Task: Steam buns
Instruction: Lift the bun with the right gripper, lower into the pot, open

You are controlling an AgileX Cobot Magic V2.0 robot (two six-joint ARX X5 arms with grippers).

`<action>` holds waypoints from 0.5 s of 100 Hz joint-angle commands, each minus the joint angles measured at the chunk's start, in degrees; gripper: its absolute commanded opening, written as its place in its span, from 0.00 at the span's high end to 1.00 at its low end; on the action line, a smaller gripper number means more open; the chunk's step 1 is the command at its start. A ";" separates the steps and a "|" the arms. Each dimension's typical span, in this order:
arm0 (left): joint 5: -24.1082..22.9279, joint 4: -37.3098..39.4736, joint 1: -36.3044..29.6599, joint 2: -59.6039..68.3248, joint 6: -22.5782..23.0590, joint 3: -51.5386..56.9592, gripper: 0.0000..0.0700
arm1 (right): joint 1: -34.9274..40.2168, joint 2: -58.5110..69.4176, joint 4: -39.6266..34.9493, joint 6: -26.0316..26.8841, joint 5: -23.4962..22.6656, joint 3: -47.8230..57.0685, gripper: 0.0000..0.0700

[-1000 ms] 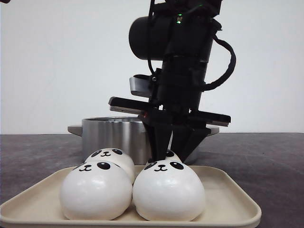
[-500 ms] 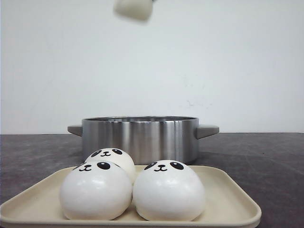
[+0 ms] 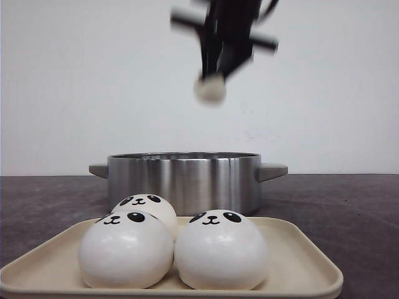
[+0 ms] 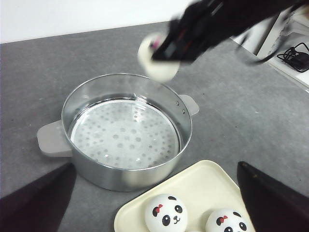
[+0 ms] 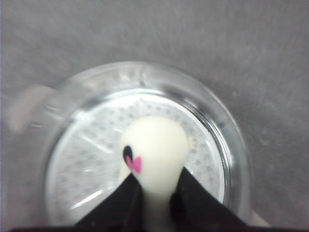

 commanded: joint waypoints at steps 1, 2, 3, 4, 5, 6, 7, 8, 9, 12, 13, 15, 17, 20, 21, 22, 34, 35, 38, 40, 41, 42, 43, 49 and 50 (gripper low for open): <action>-0.11 0.66 -0.28 0.33 -0.11 0.68 0.00 | 0.20 3.06 1.73 -2.12 -0.15 0.94 0.99; -0.11 0.66 -0.28 0.33 -0.11 0.68 0.00 | 0.13 3.54 1.86 -2.21 -0.15 0.94 0.99; -0.11 0.66 -0.28 0.33 -0.11 0.68 0.00 | 0.04 4.24 2.10 -2.32 0.00 0.94 0.99; -0.11 0.66 -0.28 0.33 -0.11 0.68 0.00 | 0.00 4.74 2.21 -2.38 0.11 0.94 0.99; -0.11 0.66 -0.28 0.33 -0.11 0.68 0.00 | -0.07 5.22 2.40 -2.45 0.28 0.94 0.99; -0.13 0.63 -0.28 0.33 -0.11 0.68 0.00 | -0.11 5.70 2.54 -2.51 0.48 0.94 0.99; -0.11 0.63 -0.28 0.33 -0.11 0.68 0.00 | -0.13 5.95 2.60 -2.54 0.52 0.94 0.99; -0.11 0.66 -0.28 0.33 -0.11 0.68 0.00 | -0.15 6.40 2.71 -2.54 0.61 0.94 0.99; -0.13 0.63 -0.28 0.33 -0.11 0.68 0.00 | -0.17 6.80 2.80 -2.54 0.72 0.94 0.99; -0.11 0.63 -0.28 0.35 -0.11 0.68 0.00 | -0.26 8.09 3.08 -2.54 1.16 0.94 0.99; -0.13 0.63 -0.28 0.35 -0.11 0.68 0.00 | -0.28 8.50 3.19 -2.54 1.31 0.94 0.99; -0.13 0.63 -0.28 0.37 -0.09 0.68 0.00 | -0.28 9.46 3.41 -2.54 1.64 0.94 0.99; -0.13 0.63 -0.28 0.37 -0.11 0.68 0.00 | -0.31 9.99 3.45 -2.54 1.84 0.94 0.99; -0.13 0.57 -0.28 0.37 -0.11 0.68 0.00 | -0.42 10.86 3.52 -2.54 2.10 0.94 0.99; -0.13 0.55 -0.28 0.35 -0.11 0.68 0.00 | -0.48 11.08 3.52 -2.54 2.14 0.94 0.99; -0.13 0.55 -0.28 0.37 -0.11 0.68 0.00 | -0.61 11.37 3.50 -2.54 2.14 0.94 0.99; -0.13 0.48 -0.28 0.37 -0.11 0.68 0.00 | -0.72 13.62 4.35 -2.54 2.12 0.94 0.93; -0.13 0.48 -0.28 0.37 -0.11 0.68 0.00 | -0.72 13.77 4.39 -2.54 2.16 0.94 0.89; -0.13 0.48 -0.28 0.37 -0.11 0.68 0.00 | -0.79 13.92 4.37 -2.54 2.14 0.94 0.81; -0.13 0.48 -0.28 0.35 -0.11 0.68 0.00 | -0.94 14.03 4.35 -2.56 2.14 0.94 0.74; -0.13 0.48 -0.28 0.35 -0.11 0.68 0.00 | -0.98 14.14 4.37 -2.56 2.16 0.94 0.68; -0.13 0.48 -0.28 0.35 -0.11 0.68 0.00 | -0.98 14.23 4.37 -2.56 2.21 0.94 0.63; -0.13 0.48 -0.28 0.37 -0.11 0.68 0.00 | -0.98 14.27 4.37 -2.56 2.23 0.94 0.61; -0.13 0.48 -0.28 0.37 -0.11 0.68 0.00 | -0.98 14.58 4.28 -2.54 2.25 0.94 0.38; -0.13 0.48 -0.28 0.39 -0.11 0.68 0.00 | -0.98 14.58 4.26 -2.54 2.25 0.94 0.37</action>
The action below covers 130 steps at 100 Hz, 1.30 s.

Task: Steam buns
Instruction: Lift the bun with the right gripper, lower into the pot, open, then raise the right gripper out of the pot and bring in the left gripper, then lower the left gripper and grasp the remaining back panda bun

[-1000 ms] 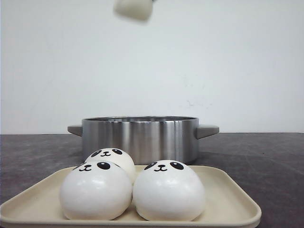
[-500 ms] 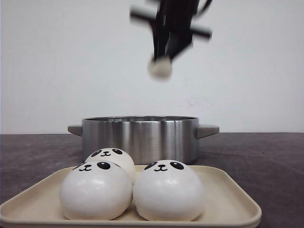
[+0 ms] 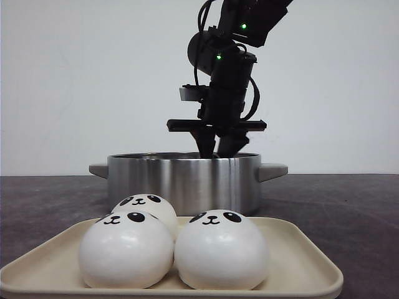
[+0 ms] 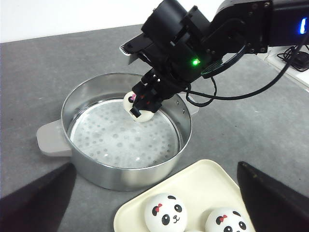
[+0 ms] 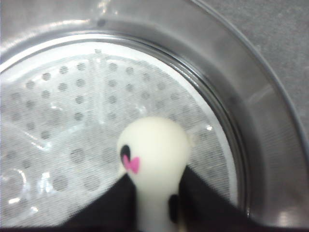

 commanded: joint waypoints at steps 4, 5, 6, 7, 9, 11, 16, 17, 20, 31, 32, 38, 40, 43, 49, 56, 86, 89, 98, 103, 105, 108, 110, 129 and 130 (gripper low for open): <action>-0.13 0.61 -0.28 0.42 -0.11 0.68 0.00 | 0.24 1.44 0.44 -0.63 0.39 1.05 0.31; -0.13 0.61 -0.28 0.42 -0.11 0.68 0.00 | 0.22 1.44 0.35 -0.63 0.42 1.05 0.30; -0.13 0.61 -0.28 0.42 -0.11 0.68 0.00 | 0.20 1.44 0.31 -0.63 0.42 1.05 0.30; -0.13 0.59 -0.28 0.42 -0.11 0.68 0.00 | 0.20 1.44 0.28 -0.66 0.46 1.05 0.30; -0.13 0.61 -0.28 0.44 -0.11 0.68 0.00 | 0.20 1.44 0.26 -0.63 0.63 1.05 0.30; -0.13 0.59 -0.28 0.44 -0.11 0.68 0.00 | 0.22 1.44 0.26 -0.63 0.94 1.05 0.30; -0.13 0.61 -0.28 0.61 -0.11 0.68 0.00 | 0.22 1.44 0.28 -0.61 1.05 1.05 0.30; -0.13 0.61 -0.28 0.66 -0.11 0.68 0.00 | 0.22 1.44 0.28 -0.61 1.07 1.05 0.30; -0.13 0.59 -0.28 0.70 -0.11 0.68 0.00 | 0.20 1.44 0.28 -0.59 1.07 1.07 0.30; -0.11 0.46 -0.28 1.07 -0.11 0.68 0.00 | -0.04 1.42 -1.18 -0.59 1.05 1.86 0.30; -0.11 0.44 -0.28 1.07 -0.11 0.68 0.00 | -0.04 1.42 -1.42 -0.57 1.05 1.99 0.30; -0.11 0.22 -0.28 1.27 -0.11 0.68 0.00 | -0.07 1.42 -2.54 -0.59 1.05 2.80 0.30; -0.13 0.13 -0.28 1.31 -0.11 0.68 0.00 | -0.07 1.42 -2.73 -0.59 1.05 3.10 0.30; -0.11 -0.15 -0.28 1.40 -0.11 0.68 0.00 | -0.07 1.42 -2.99 -0.59 1.01 3.48 0.30; -0.13 -0.85 -0.28 1.60 -0.11 0.68 0.00 | -0.07 1.42 -4.24 -0.59 0.98 5.07 0.30; -0.13 -1.92 -0.28 1.86 -0.13 0.68 0.00 | -0.04 0.96 -7.19 -0.24 0.87 8.02 0.32; 0.72 -5.40 -1.40 8.41 -10.60 0.59 0.00 | 4.33 -13.31 -19.15 -1.60 0.83 20.22 0.98; 0.85 -5.68 -1.92 9.51 -10.93 0.59 0.00 | 5.09 -15.52 -19.26 -2.01 0.85 20.26 0.98; 1.36 -6.05 -4.57 14.12 -12.74 0.59 0.00 | 8.17 -23.61 -19.32 -2.34 1.97 20.26 0.98; 1.99 -5.46 -6.38 17.05 -13.99 0.59 0.00 | 10.16 -27.78 -19.28 -2.32 2.97 20.26 0.98; 2.10 -5.11 -7.19 18.29 -14.27 0.59 0.00 | 11.02 -29.31 -19.26 -2.29 3.34 20.26 0.98; 1.99 -4.52 -8.37 20.17 -14.56 0.59 0.00 | 12.46 -31.89 -19.26 -2.27 4.20 20.26 0.98; 1.81 -3.98 -9.11 21.46 -14.71 0.59 0.00 | 13.29 -33.29 -19.26 -2.23 4.83 20.26 0.98; -0.17 0.52 -13.18 33.40 -16.81 0.61 0.00 | 20.22 -43.23 -20.74 -1.20 11.58 20.26 0.98; -0.24 0.72 -13.27 33.97 -16.83 0.61 0.00 | 20.48 -43.63 -20.87 -1.18 11.96 20.26 0.98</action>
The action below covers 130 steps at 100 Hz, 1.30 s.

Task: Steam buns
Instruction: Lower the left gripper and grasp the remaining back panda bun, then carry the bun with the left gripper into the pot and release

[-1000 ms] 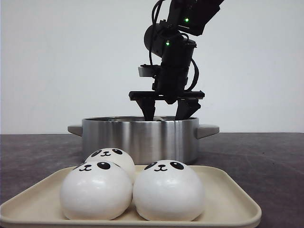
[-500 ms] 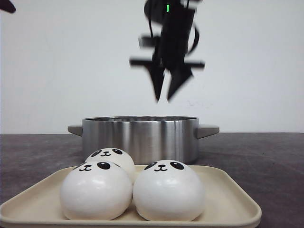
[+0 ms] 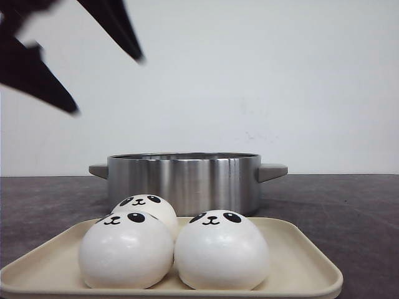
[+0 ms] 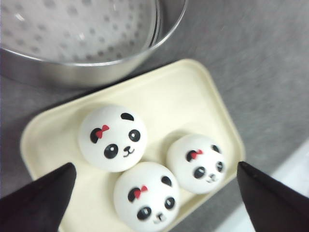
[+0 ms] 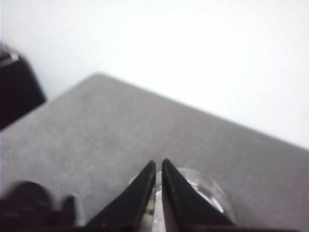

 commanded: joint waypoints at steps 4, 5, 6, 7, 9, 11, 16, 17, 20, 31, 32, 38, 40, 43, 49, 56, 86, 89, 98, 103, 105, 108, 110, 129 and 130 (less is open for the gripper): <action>-1.20 1.62 -0.92 5.57 -1.73 0.61 0.00 | 2.97 -1.49 -1.22 0.28 3.17 0.76 0.98; -1.33 1.68 -0.96 6.05 -1.75 0.61 0.00 | 3.15 -1.77 -1.38 0.28 3.52 0.76 0.98; -1.49 1.79 -1.01 6.54 -1.79 0.61 0.00 | 3.34 -2.05 -1.53 0.28 3.82 0.76 0.98; -1.66 1.90 -1.03 7.04 -1.86 0.61 0.00 | 3.52 -2.32 -1.70 0.28 4.09 0.76 0.98; -1.95 2.14 -1.05 8.00 -1.95 0.61 0.00 | 3.78 -2.84 -2.12 0.31 4.83 0.76 0.98; -2.12 2.38 -1.07 8.90 -1.92 0.61 0.00 | 4.00 -3.37 -2.60 0.39 5.46 0.76 0.98; -2.99 3.15 -1.07 10.86 -1.95 0.61 0.00 | 4.22 -4.33 -3.82 0.90 6.91 0.76 0.98; -3.17 3.34 -1.07 11.21 -1.97 0.61 0.00 | 4.22 -4.55 -4.24 1.11 7.19 0.76 0.98; -3.43 4.20 -1.07 12.31 -2.10 0.61 0.00 | 4.22 -4.94 -4.96 1.38 7.91 0.76 0.98; -3.41 7.54 -1.22 15.45 -2.62 0.61 0.02 | 4.22 -6.16 -8.33 2.82 9.92 0.76 0.98; -3.41 7.74 -1.29 15.72 -2.62 0.61 0.03 | 4.22 -6.23 -8.66 2.91 10.05 0.76 0.98; -3.39 8.61 -1.64 17.20 -2.75 0.61 0.11 | 4.22 -6.32 -10.12 3.23 11.15 0.76 0.98; -3.34 8.70 -1.73 17.68 -2.89 0.61 0.14 | 4.22 -6.49 -10.71 3.28 11.41 0.76 0.98; -3.37 8.66 -1.81 18.27 -3.06 0.61 0.18 | 4.22 -6.54 -11.32 3.39 11.89 0.76 0.98; -3.39 8.31 -1.84 19.12 -3.06 0.61 0.25 | 4.22 -6.54 -12.44 4.17 12.57 0.76 0.98; -3.39 7.78 -1.84 19.61 -3.56 0.61 0.31 | 4.22 -6.54 -13.20 4.37 12.57 0.76 0.98; -3.54 7.32 -1.81 19.61 -4.07 0.61 1.00 | 4.22 -6.49 -13.20 4.70 12.57 0.76 0.98; -3.52 7.32 -1.81 19.61 -4.02 0.61 1.00 | 4.22 -6.49 -13.20 4.70 12.59 0.76 0.98; -2.23 6.91 -1.81 19.28 -4.07 0.85 1.00 | 4.22 -6.49 -13.29 4.70 12.59 0.76 0.98; -0.57 6.60 -1.81 18.62 -4.04 1.22 1.00 | 4.22 -6.49 -13.35 4.68 12.63 0.76 0.98; 0.15 6.21 -1.81 18.12 -4.04 1.46 1.00 | 4.22 -6.49 -13.35 4.68 12.70 0.76 0.98; 0.98 5.57 -1.84 17.31 -4.04 1.97 1.00 | 4.22 -6.49 -13.38 4.68 12.90 0.76 0.98; 1.51 5.25 -1.84 16.70 -4.02 2.32 1.00 | 4.22 -6.49 -13.35 4.68 12.96 0.76 0.98; 5.92 3.98 -3.37 7.56 -4.09 5.73 1.00 | 4.22 -6.49 -13.38 4.39 14.82 0.76 0.98; 6.05 3.93 -3.43 7.04 -4.09 5.90 1.00 | 4.22 -6.49 -13.40 4.39 14.82 0.76 0.98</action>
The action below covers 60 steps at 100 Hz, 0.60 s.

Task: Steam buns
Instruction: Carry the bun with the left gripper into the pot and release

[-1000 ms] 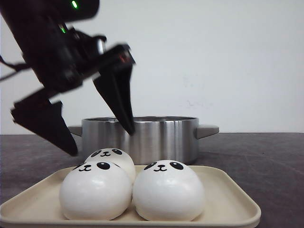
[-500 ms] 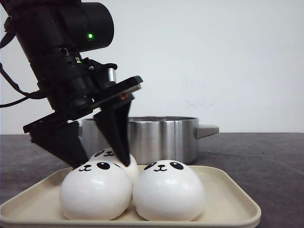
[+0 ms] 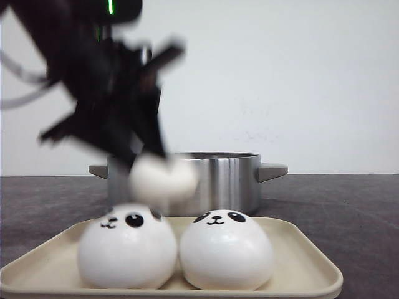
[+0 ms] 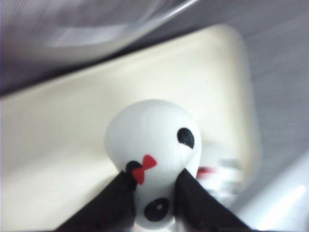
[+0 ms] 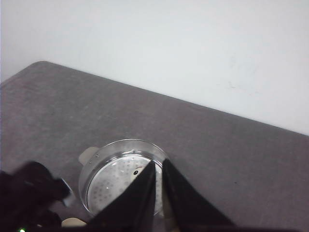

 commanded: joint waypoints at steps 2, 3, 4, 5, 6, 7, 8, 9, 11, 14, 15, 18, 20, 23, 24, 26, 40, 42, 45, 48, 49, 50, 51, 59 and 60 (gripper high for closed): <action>1.44 0.11 -1.11 -3.76 0.07 2.40 1.00 | 0.59 0.63 0.37 0.66 0.63 1.14 0.98; 1.51 0.02 -1.16 -4.26 0.04 2.62 1.00 | 0.59 0.63 0.35 0.61 0.70 1.14 0.98; 1.60 -0.07 -1.22 -4.79 -0.02 2.84 1.00 | 0.59 0.63 0.37 0.61 0.70 1.14 0.98; 1.64 -0.17 -1.29 -5.27 -0.09 3.06 1.00 | 0.59 0.63 0.37 0.61 0.70 1.14 0.98; 1.60 -0.28 -1.31 -5.79 -0.13 3.30 1.00 | 0.59 0.63 0.37 0.61 0.72 1.14 0.98; 1.55 -0.39 -1.33 -6.29 -0.11 3.52 1.00 | 0.59 0.63 0.37 0.61 0.72 1.14 0.98; 1.53 -0.39 -1.36 -6.80 -0.11 3.72 1.00 | 0.59 0.63 0.37 0.61 0.72 1.14 0.98; 1.51 -0.39 -1.36 -7.26 -0.13 3.91 1.00 | 0.59 0.63 0.37 0.61 0.72 1.14 0.98; 1.29 -0.35 -1.36 -8.13 -0.13 4.35 1.00 | 0.59 0.63 0.39 0.59 0.74 1.14 0.98; 0.72 -0.15 -1.36 -9.14 -0.22 4.85 1.00 | 0.59 0.63 0.42 0.59 0.74 1.14 0.98; 0.09 -0.07 -1.33 -9.77 -0.24 5.22 0.99 | 0.59 0.63 0.42 0.59 0.74 1.14 0.98; -1.40 0.33 -1.31 -10.62 -0.31 5.84 1.00 | 0.59 0.63 0.39 0.59 0.74 1.14 0.98; -2.60 0.50 -1.25 -11.08 -0.28 6.36 0.99 | 0.59 0.63 0.39 0.59 0.76 1.14 0.98; -4.57 0.70 -1.07 -11.50 -0.22 7.23 0.99 | 0.59 0.63 0.42 0.59 0.79 1.14 0.98; -5.22 0.70 -0.96 -11.54 -0.07 7.56 0.99 | 0.59 0.63 0.42 0.59 0.79 1.14 0.98; -6.38 0.68 -0.72 -11.54 0.22 8.26 0.99 | 0.59 0.63 0.44 0.59 0.85 1.14 0.98; -9.18 0.92 2.71 -9.18 3.61 12.96 0.99 | 0.59 0.90 0.90 0.59 1.07 1.11 0.98; -9.18 1.01 3.21 -8.37 3.87 13.66 0.99 | 0.59 1.05 1.01 0.57 1.09 1.11 0.98; -9.18 1.09 3.91 -7.10 4.35 14.64 0.99 | 0.59 1.05 1.01 0.57 1.11 1.11 0.98; -9.20 1.07 4.70 -5.62 4.85 15.72 0.99 | 0.59 1.07 1.01 0.46 1.11 1.11 0.98; -9.20 1.07 4.96 -5.11 4.98 16.06 0.99 | 0.59 1.09 1.01 0.35 1.11 1.11 0.98; -9.20 1.07 5.25 -4.57 5.14 16.39 0.99 | 0.59 1.09 1.01 0.35 1.11 1.11 0.98; -9.20 1.07 5.53 -4.07 5.29 16.72 0.99 | 0.59 1.14 1.01 0.33 1.11 1.11 0.98; -9.22 1.03 7.82 0.59 6.64 19.12 0.99 | 0.59 1.49 1.01 0.20 1.11 1.11 0.98; -9.22 0.98 8.13 1.20 6.71 19.37 0.99 | 0.59 1.51 1.01 0.15 1.14 1.11 0.98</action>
